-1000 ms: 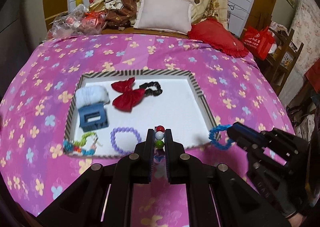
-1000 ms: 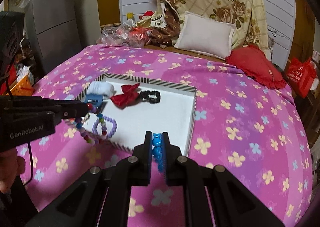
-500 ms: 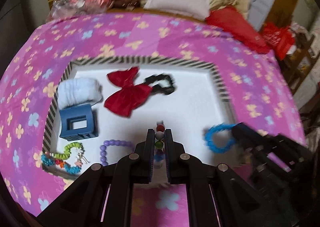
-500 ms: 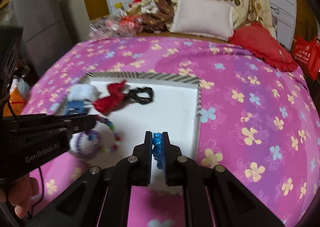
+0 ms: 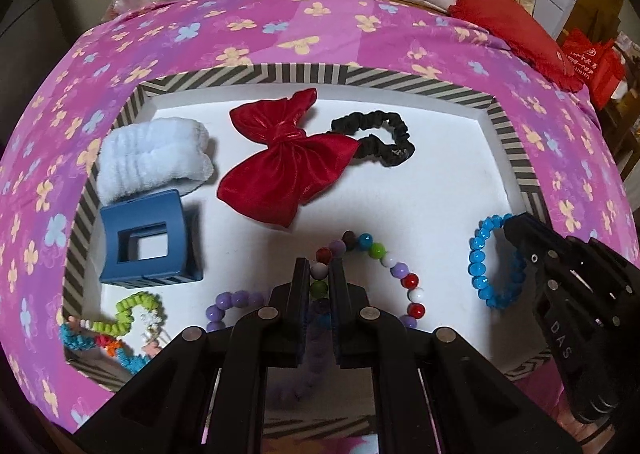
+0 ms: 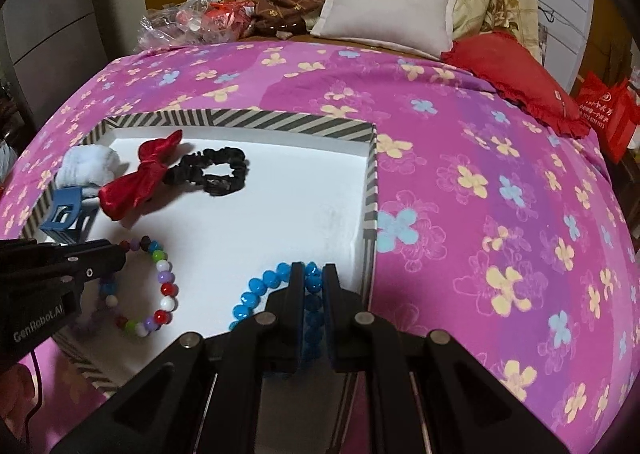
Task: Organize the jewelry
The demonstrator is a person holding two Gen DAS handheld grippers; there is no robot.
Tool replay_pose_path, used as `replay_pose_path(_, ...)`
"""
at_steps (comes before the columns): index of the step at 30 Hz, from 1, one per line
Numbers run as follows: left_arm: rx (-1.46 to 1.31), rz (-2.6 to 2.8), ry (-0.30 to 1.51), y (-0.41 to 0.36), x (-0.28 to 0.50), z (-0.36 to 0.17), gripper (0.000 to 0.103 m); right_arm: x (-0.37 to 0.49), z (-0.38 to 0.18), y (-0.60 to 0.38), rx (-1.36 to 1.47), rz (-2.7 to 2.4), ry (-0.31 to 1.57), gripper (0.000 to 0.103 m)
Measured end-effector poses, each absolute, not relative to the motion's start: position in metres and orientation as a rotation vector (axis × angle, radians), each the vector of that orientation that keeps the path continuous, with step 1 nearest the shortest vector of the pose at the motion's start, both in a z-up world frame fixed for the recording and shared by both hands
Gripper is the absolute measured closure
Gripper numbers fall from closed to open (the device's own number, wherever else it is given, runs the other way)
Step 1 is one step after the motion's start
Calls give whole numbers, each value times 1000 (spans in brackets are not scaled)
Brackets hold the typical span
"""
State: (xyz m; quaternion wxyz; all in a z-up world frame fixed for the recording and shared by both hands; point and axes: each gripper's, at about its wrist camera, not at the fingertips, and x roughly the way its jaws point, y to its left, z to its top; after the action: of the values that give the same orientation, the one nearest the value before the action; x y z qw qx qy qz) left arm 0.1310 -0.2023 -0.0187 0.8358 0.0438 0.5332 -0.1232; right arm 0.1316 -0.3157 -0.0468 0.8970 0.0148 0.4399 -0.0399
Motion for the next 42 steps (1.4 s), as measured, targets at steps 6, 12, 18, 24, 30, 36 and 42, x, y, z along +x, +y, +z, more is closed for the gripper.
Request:
replay_pose_path(6,122,-239,1112,-206,130,-24,89,135,-46,-317,38,-98,875,95)
replay_pose_path(12,138,-229,1079,-207,126,-21,89,129,-43,-320,90,-84,852,84)
replay_pose_path(18,154,-223,1049,-206,120,-17,86,112,-30,-314,101,-77,816,59)
replay_pose_path(24,140,-234,1008,-202,109,-8,72,95,-22,-312,121,-70,803,57)
replay_pose_path(30,140,-225,969,-195,93,3,70,74,-17,-306,131,-72,786,48)
replay_pose_path(36,122,-215,937,-180,71,13,70,51,-12,-295,141,-73,769,41)
replay_pose_path(42,99,-191,930,-159,46,17,70,30,-12,-278,146,-64,771,35)
